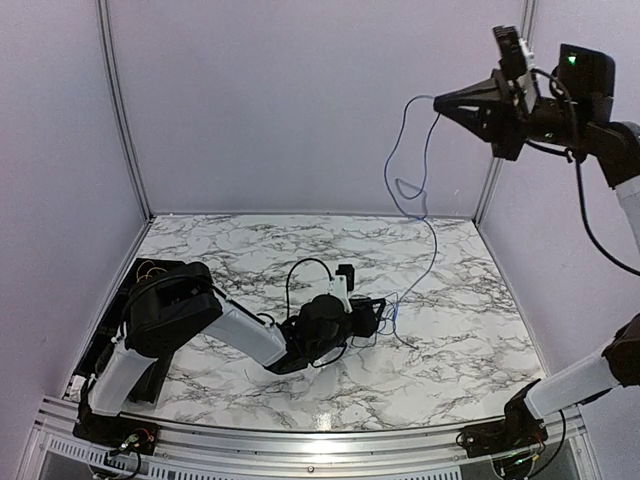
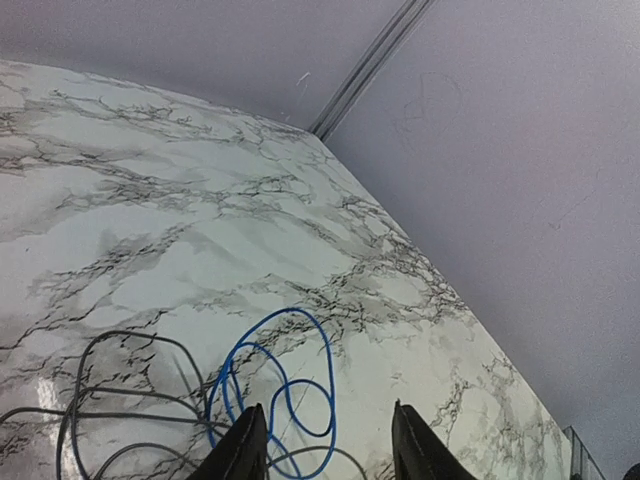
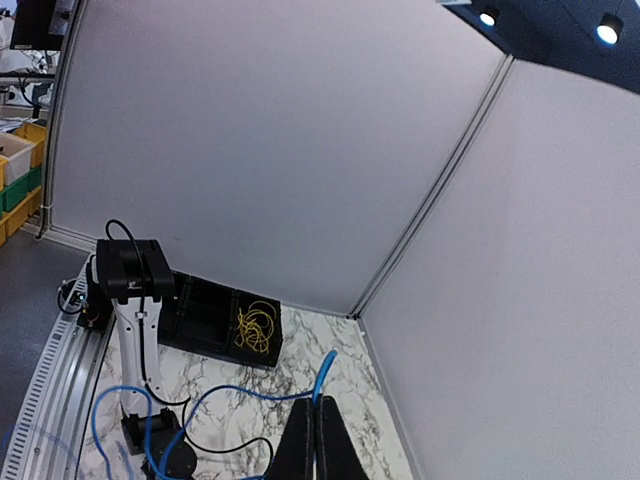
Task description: Untangle the cables
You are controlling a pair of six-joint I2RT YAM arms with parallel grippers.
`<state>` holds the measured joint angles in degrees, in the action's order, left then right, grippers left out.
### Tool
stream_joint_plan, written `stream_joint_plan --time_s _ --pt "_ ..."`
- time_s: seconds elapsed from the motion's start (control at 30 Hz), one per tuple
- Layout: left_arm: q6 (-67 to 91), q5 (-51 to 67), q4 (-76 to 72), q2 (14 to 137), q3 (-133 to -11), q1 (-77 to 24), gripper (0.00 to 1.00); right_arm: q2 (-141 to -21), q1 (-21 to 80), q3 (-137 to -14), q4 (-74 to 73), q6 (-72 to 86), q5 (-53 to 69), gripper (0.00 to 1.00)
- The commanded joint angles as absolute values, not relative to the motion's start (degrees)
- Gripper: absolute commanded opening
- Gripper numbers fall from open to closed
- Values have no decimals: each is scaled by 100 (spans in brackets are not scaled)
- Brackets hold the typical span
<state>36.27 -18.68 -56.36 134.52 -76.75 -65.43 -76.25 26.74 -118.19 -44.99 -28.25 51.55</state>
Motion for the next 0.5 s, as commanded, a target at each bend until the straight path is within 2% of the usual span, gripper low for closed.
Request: stream_joint_plan --time_s 0.0,0.17,0.47 --pt "3738 -1830 -6003 12977 -7044 -6530 48 -7624 2628 -10837 -4320 -2855 4773 0" --pt "3714 -2192 -6562 12161 -5971 -6528 54 -7443 2627 -9901 -4155 -2927 4773 0" --pt "3138 -3175 -6544 10641 -4521 -6495 60 -7340 2628 -8702 -4019 -3256 5295 0"
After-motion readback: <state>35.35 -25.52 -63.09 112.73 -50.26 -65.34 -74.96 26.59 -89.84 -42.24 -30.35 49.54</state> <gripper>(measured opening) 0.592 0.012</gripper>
